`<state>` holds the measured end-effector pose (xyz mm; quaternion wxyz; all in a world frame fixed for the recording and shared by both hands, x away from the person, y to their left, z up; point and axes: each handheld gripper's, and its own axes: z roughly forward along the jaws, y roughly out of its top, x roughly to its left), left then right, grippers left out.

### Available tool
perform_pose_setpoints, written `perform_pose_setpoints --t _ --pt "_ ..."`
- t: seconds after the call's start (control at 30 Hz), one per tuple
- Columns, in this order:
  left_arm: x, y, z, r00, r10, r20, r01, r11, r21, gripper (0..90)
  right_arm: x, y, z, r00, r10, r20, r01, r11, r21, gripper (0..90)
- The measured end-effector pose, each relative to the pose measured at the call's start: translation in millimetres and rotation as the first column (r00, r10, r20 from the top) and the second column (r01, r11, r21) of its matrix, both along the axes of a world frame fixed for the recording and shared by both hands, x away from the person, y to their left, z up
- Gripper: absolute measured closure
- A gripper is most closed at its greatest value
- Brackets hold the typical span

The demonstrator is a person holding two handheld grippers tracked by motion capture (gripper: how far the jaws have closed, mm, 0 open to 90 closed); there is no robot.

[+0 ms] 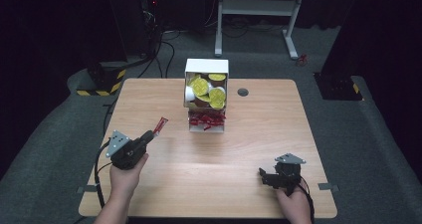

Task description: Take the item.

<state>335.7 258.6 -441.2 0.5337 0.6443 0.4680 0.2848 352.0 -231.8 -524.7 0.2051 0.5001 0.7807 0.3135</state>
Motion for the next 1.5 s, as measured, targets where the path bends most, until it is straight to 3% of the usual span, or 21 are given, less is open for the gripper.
perform_pose_setpoints --t 0.53,0.73,0.93,1.2,1.5 --pt "33.7 1.0 -9.1 0.9979 0.045 -0.046 -0.044 0.9989 0.016 87.9 0.2 -0.2 0.0 1.0 0.002 0.001 -0.002 1.0 -0.002 7.8" --pt "48.1 -1.9 -0.4 0.998 0.044 -0.046 -0.042 0.9982 0.042 87.9 0.0 0.0 0.0 1.0 0.0 0.0 0.0 1.0 0.0 7.8" --pt "66.2 -0.9 8.1 0.9971 0.055 -0.052 -0.053 0.9979 0.038 87.9 0.0 0.0 0.0 1.0 0.0 0.0 0.0 1.0 0.0 7.8" --pt "93.0 -8.2 -5.9 0.9915 0.075 -0.107 -0.07 0.9966 0.044 87.8 -0.6 -0.1 -0.2 0.9998 0.021 0.006 -0.021 0.9998 -0.004 7.9" --pt "107.5 -11.5 -20.9 0.9843 0.091 -0.151 -0.085 0.9954 0.043 87.6 -1.6 0.5 -0.1 0.9998 0.018 0.001 -0.018 0.9998 -0.001 7.9"
